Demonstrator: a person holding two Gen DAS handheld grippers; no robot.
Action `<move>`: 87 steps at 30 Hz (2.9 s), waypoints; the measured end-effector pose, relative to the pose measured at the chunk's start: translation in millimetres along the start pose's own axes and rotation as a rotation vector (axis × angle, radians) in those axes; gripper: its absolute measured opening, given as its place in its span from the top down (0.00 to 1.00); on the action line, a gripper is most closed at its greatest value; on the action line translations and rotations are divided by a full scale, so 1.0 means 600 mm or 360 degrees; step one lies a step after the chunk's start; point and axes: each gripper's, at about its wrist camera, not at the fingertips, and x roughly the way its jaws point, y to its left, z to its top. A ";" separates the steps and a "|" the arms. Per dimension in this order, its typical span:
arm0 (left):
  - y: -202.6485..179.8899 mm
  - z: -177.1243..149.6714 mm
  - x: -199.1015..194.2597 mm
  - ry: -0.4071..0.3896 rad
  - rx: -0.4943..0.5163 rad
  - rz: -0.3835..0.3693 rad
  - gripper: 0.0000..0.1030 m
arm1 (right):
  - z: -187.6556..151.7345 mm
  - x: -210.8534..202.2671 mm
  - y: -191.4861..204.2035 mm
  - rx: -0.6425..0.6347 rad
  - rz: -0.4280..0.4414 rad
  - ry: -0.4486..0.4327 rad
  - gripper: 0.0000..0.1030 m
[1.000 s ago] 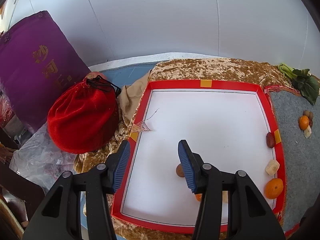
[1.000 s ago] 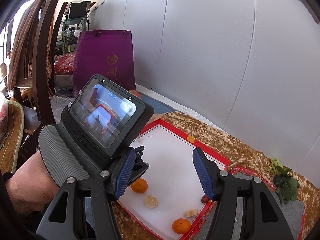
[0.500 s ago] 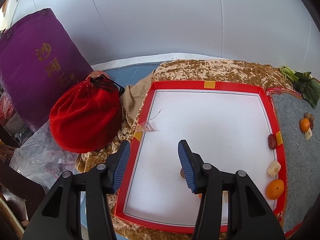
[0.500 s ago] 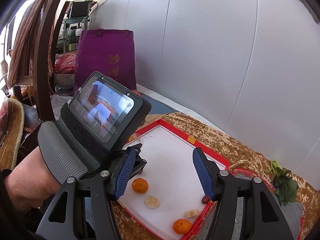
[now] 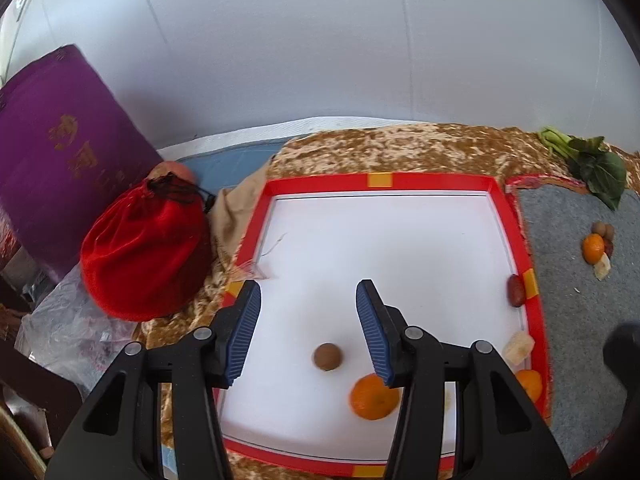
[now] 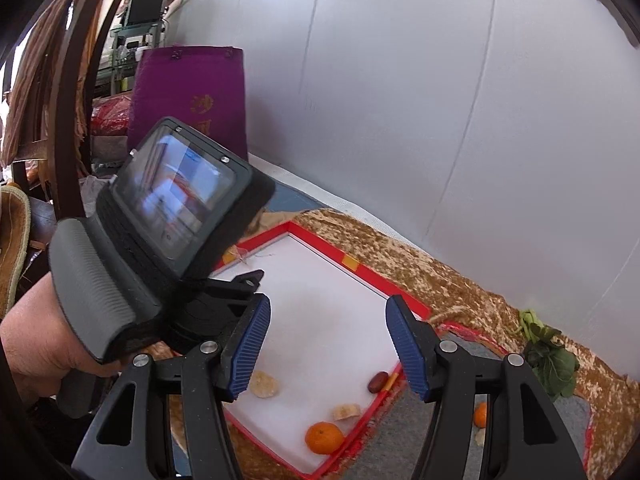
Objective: Organize fruits
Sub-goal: 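Move both open tools over the fruit on the grey mat, then grasp a mandarin with the left tool while the right tool grasps a red date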
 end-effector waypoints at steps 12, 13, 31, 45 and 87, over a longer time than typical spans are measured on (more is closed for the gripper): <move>-0.274 0.018 -0.023 -0.0096 0.0528 -0.0298 0.53 | -0.170 0.079 -0.369 0.0765 -0.0005 0.0749 0.38; -0.296 0.018 -0.021 -0.0100 0.0561 -0.0330 0.53 | -0.188 0.082 -0.388 0.0843 0.0008 0.0781 0.39; -0.435 0.054 0.031 -0.0077 0.0652 -0.0705 0.53 | -0.287 0.129 -0.507 0.1543 0.0229 0.0911 0.60; -0.441 0.040 0.026 -0.0073 0.0770 -0.0814 0.53 | -0.300 0.196 -0.499 0.1671 0.0251 0.0991 0.81; -0.423 0.067 0.043 -0.0028 0.0503 -0.0906 0.69 | -0.194 0.052 -0.481 0.1122 -0.0141 0.0581 0.81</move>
